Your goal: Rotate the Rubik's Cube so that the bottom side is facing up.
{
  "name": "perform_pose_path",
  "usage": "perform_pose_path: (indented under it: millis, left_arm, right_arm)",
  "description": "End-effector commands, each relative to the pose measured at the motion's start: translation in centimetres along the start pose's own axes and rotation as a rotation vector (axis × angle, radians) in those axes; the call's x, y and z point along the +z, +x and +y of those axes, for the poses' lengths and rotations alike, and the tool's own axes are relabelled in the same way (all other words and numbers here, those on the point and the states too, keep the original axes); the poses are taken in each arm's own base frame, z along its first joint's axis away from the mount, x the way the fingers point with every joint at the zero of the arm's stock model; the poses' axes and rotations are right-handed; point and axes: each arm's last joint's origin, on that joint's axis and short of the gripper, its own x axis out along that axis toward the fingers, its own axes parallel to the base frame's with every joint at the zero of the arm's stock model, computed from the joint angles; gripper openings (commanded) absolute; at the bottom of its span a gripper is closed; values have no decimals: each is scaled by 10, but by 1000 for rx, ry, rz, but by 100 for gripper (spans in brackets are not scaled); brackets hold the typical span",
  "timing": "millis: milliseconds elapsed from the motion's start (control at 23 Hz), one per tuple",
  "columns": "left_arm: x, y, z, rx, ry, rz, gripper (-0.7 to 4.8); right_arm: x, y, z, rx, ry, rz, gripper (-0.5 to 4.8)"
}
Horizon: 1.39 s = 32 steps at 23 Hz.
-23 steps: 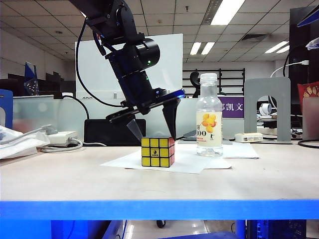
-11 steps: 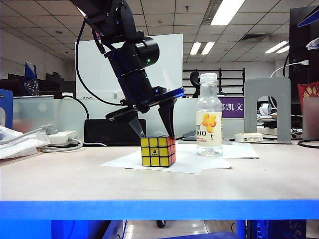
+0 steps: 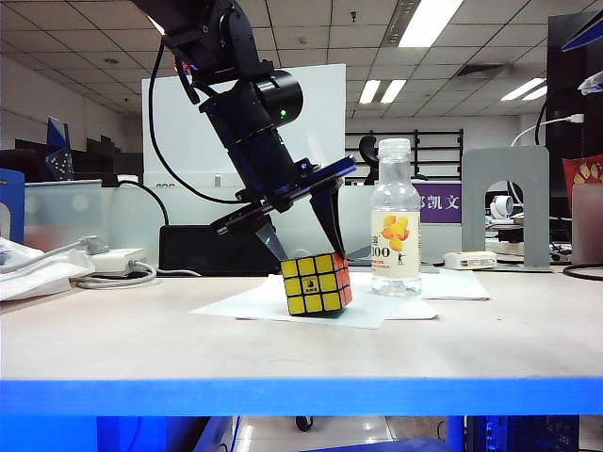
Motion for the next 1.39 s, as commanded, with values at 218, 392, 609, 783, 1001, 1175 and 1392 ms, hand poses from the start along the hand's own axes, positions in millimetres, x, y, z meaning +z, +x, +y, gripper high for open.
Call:
perform_pose_path:
  millis: [218, 392, 609, 783, 1001, 1175, 1392]
  left_arm:
    - [2, -2, -3, -12, 5, -17, 246]
    - [0, 0, -2, -8, 0, -1, 244]
    - [1, 0, -3, -60, -67, 10, 233]
    - [3, -1, -5, -189, -61, 27, 231]
    - [6, -3, -9, -316, -60, 26, 232]
    - [9, -4, -13, -425, -53, 31, 232]
    - [13, -8, -19, -569, -50, 50, 232]
  right_arm:
    - [1, 0, 1, 5, -14, 1, 181]
    - [1, 0, 1, 4, -24, 1, 181]
    - [1, 0, 1, 4, -24, 2, 181]
    - [1, 0, 1, 4, -24, 2, 181]
    - [1, 0, 1, 1, -23, 0, 181]
    - [1, 1, 0, -3, -20, 4, 181]
    - [1, 8, -6, -15, -1, 36, 181]
